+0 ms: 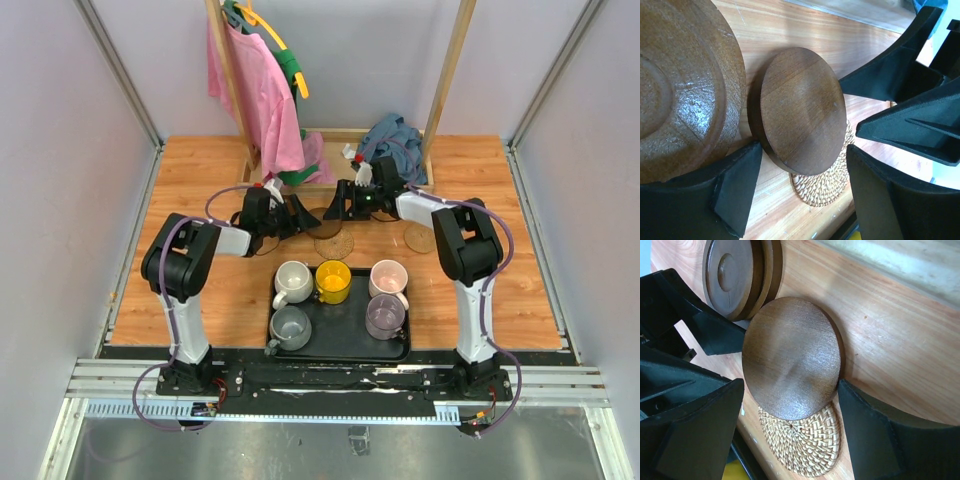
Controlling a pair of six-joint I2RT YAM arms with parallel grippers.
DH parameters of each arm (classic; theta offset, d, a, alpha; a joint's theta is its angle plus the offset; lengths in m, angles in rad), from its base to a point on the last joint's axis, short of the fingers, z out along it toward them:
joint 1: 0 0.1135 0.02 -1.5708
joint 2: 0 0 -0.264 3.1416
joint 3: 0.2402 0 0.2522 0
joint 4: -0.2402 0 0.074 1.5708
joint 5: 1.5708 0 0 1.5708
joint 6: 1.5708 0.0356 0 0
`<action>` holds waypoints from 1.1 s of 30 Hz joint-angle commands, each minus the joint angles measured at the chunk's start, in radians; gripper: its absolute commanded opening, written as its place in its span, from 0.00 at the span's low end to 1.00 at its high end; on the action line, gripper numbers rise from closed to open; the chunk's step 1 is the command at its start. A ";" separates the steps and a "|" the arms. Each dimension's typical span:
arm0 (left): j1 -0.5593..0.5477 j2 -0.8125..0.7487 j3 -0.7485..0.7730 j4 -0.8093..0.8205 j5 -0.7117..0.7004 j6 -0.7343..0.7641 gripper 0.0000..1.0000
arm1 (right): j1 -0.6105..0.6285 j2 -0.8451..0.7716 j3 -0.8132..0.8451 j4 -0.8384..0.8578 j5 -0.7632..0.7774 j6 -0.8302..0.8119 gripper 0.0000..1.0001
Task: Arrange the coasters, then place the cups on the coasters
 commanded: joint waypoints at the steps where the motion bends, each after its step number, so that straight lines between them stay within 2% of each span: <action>1: -0.001 0.070 0.002 -0.036 0.044 -0.023 0.72 | -0.008 0.031 0.032 0.005 -0.038 0.022 0.78; 14: -0.001 0.142 0.040 0.069 0.124 -0.107 0.70 | -0.009 0.083 0.052 0.050 -0.076 0.089 0.77; 18: -0.001 0.157 0.048 0.101 0.138 -0.124 0.57 | -0.008 0.090 0.053 0.050 -0.080 0.089 0.76; 23: -0.002 0.178 0.058 0.140 0.163 -0.144 0.50 | -0.009 0.097 0.057 0.051 -0.088 0.095 0.76; 25: -0.001 0.179 0.058 0.149 0.167 -0.147 0.40 | -0.009 0.097 0.055 0.052 -0.088 0.097 0.75; 28: -0.002 0.173 0.057 0.163 0.169 -0.145 0.15 | -0.009 0.093 0.050 0.051 -0.087 0.097 0.75; 30: -0.003 0.162 0.056 0.169 0.170 -0.132 0.02 | -0.008 0.082 0.044 0.050 -0.086 0.092 0.75; 33: -0.002 0.136 0.063 0.160 0.175 -0.087 0.01 | -0.009 0.053 0.028 0.042 -0.067 0.071 0.76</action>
